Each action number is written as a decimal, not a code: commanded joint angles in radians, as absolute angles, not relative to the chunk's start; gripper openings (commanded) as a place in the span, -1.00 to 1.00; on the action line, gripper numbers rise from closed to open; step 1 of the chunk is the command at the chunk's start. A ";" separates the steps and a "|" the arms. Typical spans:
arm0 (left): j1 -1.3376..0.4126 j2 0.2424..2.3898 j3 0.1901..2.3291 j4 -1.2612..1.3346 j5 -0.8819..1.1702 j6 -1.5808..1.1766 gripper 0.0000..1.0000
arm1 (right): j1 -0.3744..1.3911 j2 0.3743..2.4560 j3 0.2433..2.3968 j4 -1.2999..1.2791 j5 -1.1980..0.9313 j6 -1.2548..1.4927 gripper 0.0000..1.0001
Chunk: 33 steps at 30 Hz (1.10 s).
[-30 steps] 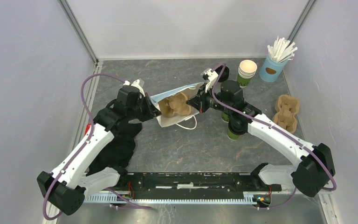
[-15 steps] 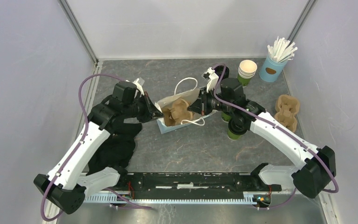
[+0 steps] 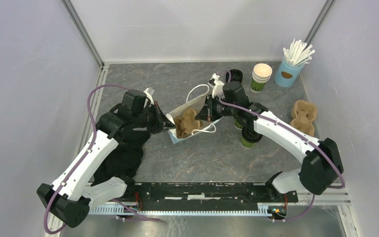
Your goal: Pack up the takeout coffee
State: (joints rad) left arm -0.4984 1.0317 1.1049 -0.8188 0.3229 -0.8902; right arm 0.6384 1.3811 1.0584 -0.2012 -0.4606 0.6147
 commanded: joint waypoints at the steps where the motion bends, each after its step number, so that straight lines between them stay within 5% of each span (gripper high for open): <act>1: -0.493 1.050 1.093 -0.795 0.323 -0.889 -0.96 | 0.654 1.439 1.162 -0.309 -0.369 0.502 -1.00; 9: -0.493 1.042 1.092 -0.800 0.317 -0.884 -0.96 | 0.702 1.465 1.298 -0.517 -0.100 0.332 -0.52; 17: -0.493 1.063 1.083 -0.795 0.346 -0.857 -0.97 | 0.793 1.522 1.310 -0.490 0.166 0.190 -0.67; 25: -0.493 1.059 1.031 -0.755 0.388 -0.839 -0.96 | 0.837 1.446 1.036 -0.123 0.297 0.044 -0.80; 33: -0.493 1.063 1.012 -0.742 0.384 -0.814 -0.96 | 0.837 1.491 1.265 -0.399 0.371 0.108 -0.22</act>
State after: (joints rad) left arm -0.4988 1.0519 1.0393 -0.7254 0.3965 -0.8776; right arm 0.8360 1.4872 1.1015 -0.2584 0.3393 0.0914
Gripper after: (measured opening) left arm 0.026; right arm 0.360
